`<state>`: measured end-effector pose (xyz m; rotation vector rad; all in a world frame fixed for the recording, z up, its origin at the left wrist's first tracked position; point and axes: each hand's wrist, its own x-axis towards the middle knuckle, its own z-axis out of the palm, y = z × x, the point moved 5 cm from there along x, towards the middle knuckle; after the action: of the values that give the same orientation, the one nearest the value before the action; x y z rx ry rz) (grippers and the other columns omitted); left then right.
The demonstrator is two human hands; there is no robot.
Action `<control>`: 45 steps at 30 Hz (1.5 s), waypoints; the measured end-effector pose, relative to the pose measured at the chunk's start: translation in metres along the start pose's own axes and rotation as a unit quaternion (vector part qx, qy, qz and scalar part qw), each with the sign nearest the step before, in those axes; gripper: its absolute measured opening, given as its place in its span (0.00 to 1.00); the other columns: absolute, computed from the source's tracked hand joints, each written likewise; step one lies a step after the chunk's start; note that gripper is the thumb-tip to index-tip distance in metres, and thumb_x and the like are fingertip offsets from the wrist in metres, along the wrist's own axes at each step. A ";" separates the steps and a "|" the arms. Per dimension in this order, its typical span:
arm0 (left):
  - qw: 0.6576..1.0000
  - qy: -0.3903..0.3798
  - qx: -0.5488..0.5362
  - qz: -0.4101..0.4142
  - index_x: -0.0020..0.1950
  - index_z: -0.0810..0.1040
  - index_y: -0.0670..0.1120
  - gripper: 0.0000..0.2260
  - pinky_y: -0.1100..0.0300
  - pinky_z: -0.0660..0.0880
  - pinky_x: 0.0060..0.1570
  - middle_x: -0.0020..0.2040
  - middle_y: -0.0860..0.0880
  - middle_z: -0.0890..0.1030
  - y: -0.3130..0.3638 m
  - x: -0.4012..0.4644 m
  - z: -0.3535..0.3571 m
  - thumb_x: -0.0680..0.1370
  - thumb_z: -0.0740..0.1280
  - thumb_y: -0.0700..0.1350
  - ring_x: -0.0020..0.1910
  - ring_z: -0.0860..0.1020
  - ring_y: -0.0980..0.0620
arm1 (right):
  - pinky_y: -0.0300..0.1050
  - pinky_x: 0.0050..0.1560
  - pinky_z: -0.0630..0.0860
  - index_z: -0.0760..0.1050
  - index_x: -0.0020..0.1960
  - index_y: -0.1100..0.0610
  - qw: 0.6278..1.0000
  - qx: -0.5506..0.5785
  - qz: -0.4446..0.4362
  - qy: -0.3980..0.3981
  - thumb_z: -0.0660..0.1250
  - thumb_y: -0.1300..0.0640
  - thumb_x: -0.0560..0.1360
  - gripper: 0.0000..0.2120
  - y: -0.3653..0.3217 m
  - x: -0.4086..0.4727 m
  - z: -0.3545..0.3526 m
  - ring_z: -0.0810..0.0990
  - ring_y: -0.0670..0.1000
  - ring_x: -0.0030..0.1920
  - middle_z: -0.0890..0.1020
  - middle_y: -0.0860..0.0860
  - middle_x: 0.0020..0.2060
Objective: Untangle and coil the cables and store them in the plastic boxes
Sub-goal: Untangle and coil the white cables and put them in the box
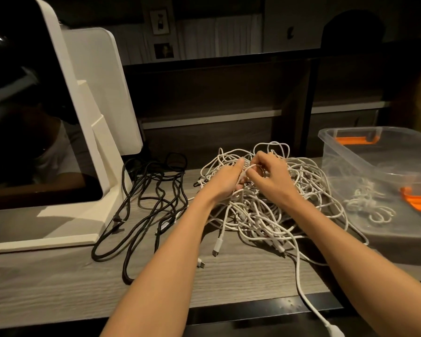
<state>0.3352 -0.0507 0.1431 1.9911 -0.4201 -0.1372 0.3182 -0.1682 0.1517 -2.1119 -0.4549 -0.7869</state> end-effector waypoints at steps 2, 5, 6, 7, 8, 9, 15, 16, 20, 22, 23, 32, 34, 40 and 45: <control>0.999 -0.031 0.008 0.002 0.35 0.71 0.46 0.27 0.54 0.69 0.38 0.28 0.50 0.70 0.003 -0.002 0.004 0.83 0.46 0.60 0.31 0.66 0.54 | 0.54 0.47 0.70 0.69 0.39 0.51 0.999 0.043 0.021 -0.019 0.60 0.51 0.72 0.05 -0.001 0.001 0.003 0.73 0.53 0.40 0.75 0.50 0.35; 0.997 -0.052 0.059 0.020 0.59 0.78 0.35 0.33 0.46 0.73 0.58 0.58 0.36 0.73 0.007 -0.006 0.007 0.82 0.49 0.63 0.51 0.60 0.56 | 0.57 0.47 0.71 0.70 0.46 0.58 0.994 0.088 0.053 -0.039 0.59 0.59 0.77 0.03 0.006 0.002 0.004 0.72 0.56 0.42 0.75 0.54 0.40; 0.996 -0.049 0.064 0.032 0.58 0.77 0.33 0.31 0.50 0.74 0.55 0.59 0.45 0.66 0.006 -0.006 0.005 0.82 0.51 0.61 0.52 0.76 0.36 | 0.56 0.48 0.71 0.70 0.48 0.58 0.993 0.087 0.058 -0.045 0.58 0.63 0.77 0.03 0.011 0.002 0.005 0.72 0.54 0.42 0.74 0.52 0.41; 0.996 -0.038 0.061 0.052 0.50 0.79 0.36 0.27 0.57 0.73 0.46 0.38 0.55 0.70 0.006 -0.006 0.003 0.83 0.53 0.58 0.35 0.72 0.52 | 0.56 0.49 0.72 0.69 0.50 0.55 0.995 0.066 0.059 -0.054 0.58 0.65 0.77 0.06 0.015 0.002 0.005 0.72 0.51 0.43 0.75 0.50 0.43; 0.996 -0.018 0.054 0.063 0.39 0.76 0.42 0.23 0.62 0.69 0.37 0.30 0.48 0.74 0.006 -0.007 0.001 0.84 0.53 0.56 0.29 0.70 0.55 | 0.56 0.51 0.73 0.69 0.52 0.52 0.995 0.036 0.060 -0.067 0.58 0.66 0.76 0.10 0.021 0.003 0.006 0.73 0.50 0.45 0.75 0.48 0.45; 0.997 0.016 0.036 0.062 0.35 0.72 0.45 0.22 0.64 0.65 0.32 0.27 0.52 0.69 0.004 -0.006 -0.001 0.84 0.53 0.54 0.25 0.66 0.57 | 0.55 0.54 0.73 0.68 0.53 0.50 0.994 -0.001 0.064 -0.087 0.58 0.66 0.76 0.13 0.025 0.002 0.008 0.73 0.50 0.48 0.76 0.48 0.49; 0.974 0.219 -0.048 0.038 0.50 0.82 0.41 0.18 0.60 0.68 0.44 0.40 0.50 0.80 -0.010 0.003 -0.016 0.84 0.57 0.49 0.34 0.73 0.60 | 0.53 0.64 0.62 0.69 0.61 0.46 0.975 -0.138 0.106 -0.140 0.61 0.62 0.76 0.17 0.038 0.004 0.019 0.67 0.52 0.64 0.75 0.46 0.62; 0.971 0.230 -0.051 0.037 0.52 0.82 0.40 0.17 0.61 0.68 0.44 0.41 0.49 0.80 -0.011 0.003 -0.017 0.84 0.58 0.49 0.36 0.73 0.59 | 0.54 0.66 0.61 0.70 0.61 0.46 0.975 -0.137 0.107 -0.140 0.61 0.62 0.76 0.17 0.038 0.004 0.019 0.66 0.52 0.65 0.75 0.45 0.62; 0.978 0.195 -0.052 0.058 0.55 0.83 0.45 0.17 0.71 0.69 0.32 0.39 0.45 0.76 -0.009 0.003 -0.014 0.84 0.56 0.51 0.36 0.72 0.56 | 0.57 0.69 0.57 0.70 0.64 0.47 0.973 -0.157 0.101 -0.133 0.60 0.55 0.80 0.13 0.035 0.002 0.018 0.64 0.52 0.67 0.76 0.45 0.61; 0.980 0.175 -0.059 0.071 0.54 0.83 0.47 0.18 0.77 0.67 0.31 0.43 0.43 0.77 -0.007 0.003 -0.013 0.84 0.55 0.51 0.42 0.72 0.53 | 0.57 0.69 0.56 0.70 0.65 0.47 0.970 -0.181 0.102 -0.127 0.59 0.51 0.81 0.14 0.035 0.002 0.018 0.62 0.53 0.70 0.77 0.46 0.61; 0.981 0.167 -0.069 0.073 0.53 0.84 0.47 0.18 0.77 0.67 0.33 0.45 0.43 0.80 -0.005 0.002 -0.013 0.84 0.54 0.51 0.43 0.73 0.53 | 0.57 0.69 0.55 0.70 0.66 0.47 0.968 -0.191 0.105 -0.123 0.59 0.50 0.80 0.15 0.036 0.002 0.018 0.62 0.54 0.71 0.77 0.46 0.62; 0.983 0.140 -0.106 0.047 0.59 0.81 0.45 0.20 0.63 0.72 0.41 0.52 0.54 0.79 0.001 -0.005 -0.012 0.85 0.52 0.52 0.43 0.74 0.56 | 0.49 0.55 0.61 0.81 0.55 0.49 0.978 -0.199 0.064 0.014 0.64 0.50 0.78 0.10 0.033 0.003 0.002 0.72 0.49 0.52 0.83 0.46 0.45; 0.985 0.138 -0.094 0.050 0.60 0.81 0.45 0.21 0.63 0.70 0.46 0.54 0.53 0.78 0.003 -0.006 -0.013 0.85 0.52 0.52 0.47 0.73 0.56 | 0.47 0.52 0.59 0.81 0.54 0.50 0.982 -0.186 0.027 0.029 0.65 0.52 0.78 0.08 0.027 0.002 0.001 0.69 0.47 0.47 0.82 0.45 0.44; 0.979 0.096 -0.171 0.056 0.60 0.81 0.44 0.22 0.53 0.65 0.69 0.61 0.50 0.80 0.006 -0.008 -0.010 0.85 0.51 0.52 0.64 0.74 0.54 | 0.49 0.49 0.61 0.78 0.50 0.54 0.967 -0.245 -0.071 0.028 0.66 0.57 0.77 0.04 0.015 0.000 0.007 0.72 0.53 0.47 0.83 0.48 0.46; 0.960 0.108 -0.250 0.071 0.47 0.81 0.42 0.23 0.57 0.74 0.61 0.47 0.47 0.85 0.007 -0.008 -0.011 0.85 0.49 0.51 0.52 0.82 0.53 | 0.52 0.59 0.61 0.75 0.57 0.48 0.965 -0.258 0.024 -0.051 0.63 0.52 0.78 0.08 0.023 0.000 0.010 0.70 0.51 0.56 0.79 0.43 0.48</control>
<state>0.3290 -0.0408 0.1534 1.4534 -0.3437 0.0626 0.3350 -0.1742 0.1339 -2.6452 -0.2674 -0.8357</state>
